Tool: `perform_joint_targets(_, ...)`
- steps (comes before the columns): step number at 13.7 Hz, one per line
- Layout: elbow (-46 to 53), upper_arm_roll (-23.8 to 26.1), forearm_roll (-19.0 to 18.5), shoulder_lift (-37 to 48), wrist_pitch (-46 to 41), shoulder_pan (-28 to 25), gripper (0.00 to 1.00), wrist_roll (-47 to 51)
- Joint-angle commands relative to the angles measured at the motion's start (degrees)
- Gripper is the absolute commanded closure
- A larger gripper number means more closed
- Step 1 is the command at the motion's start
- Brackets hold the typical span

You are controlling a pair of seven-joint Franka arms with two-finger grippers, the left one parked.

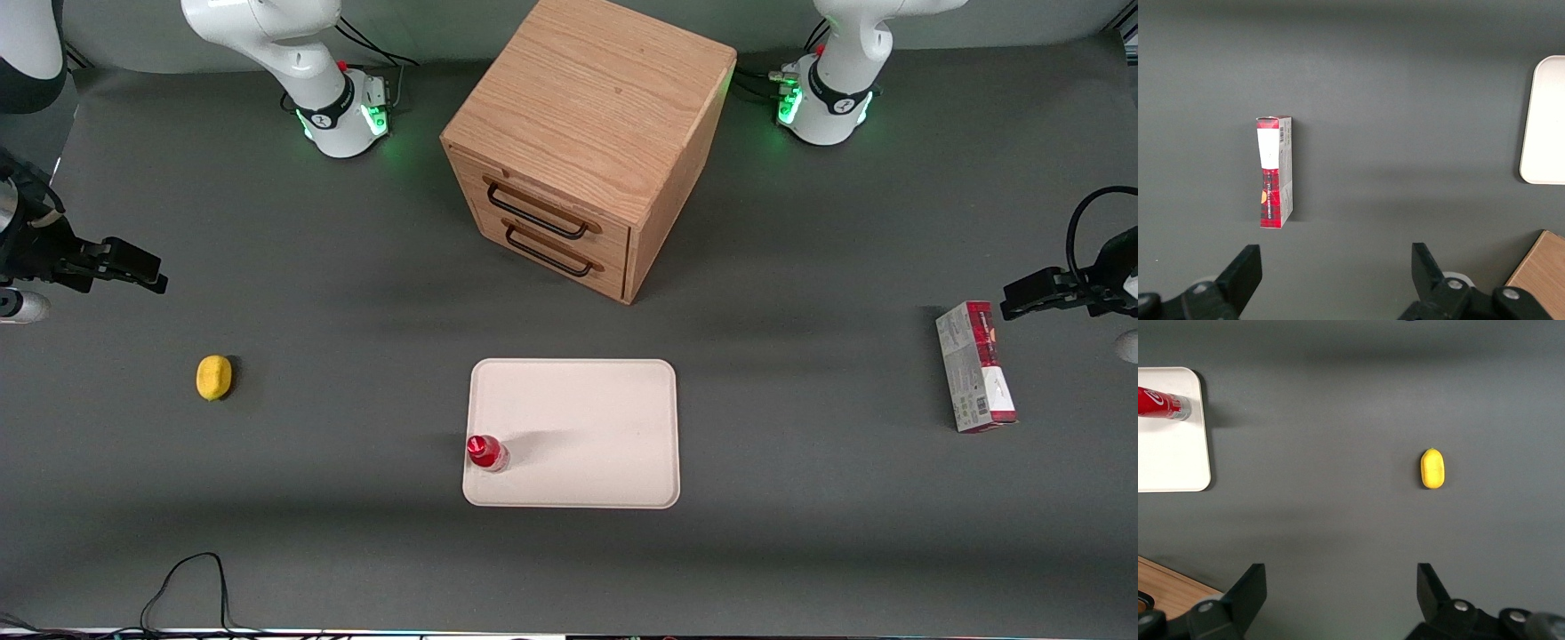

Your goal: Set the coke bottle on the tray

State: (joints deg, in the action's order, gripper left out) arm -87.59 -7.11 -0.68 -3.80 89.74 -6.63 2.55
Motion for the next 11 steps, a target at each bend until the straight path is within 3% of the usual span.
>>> perform_joint_targets(1,-0.8,-0.8,0.6,0.9,0.5,-0.7,0.0,-1.0)
perform_joint_targets(11,-0.9,-1.0,1.1,0.0,2.3,-0.2,0.0,-2.8)
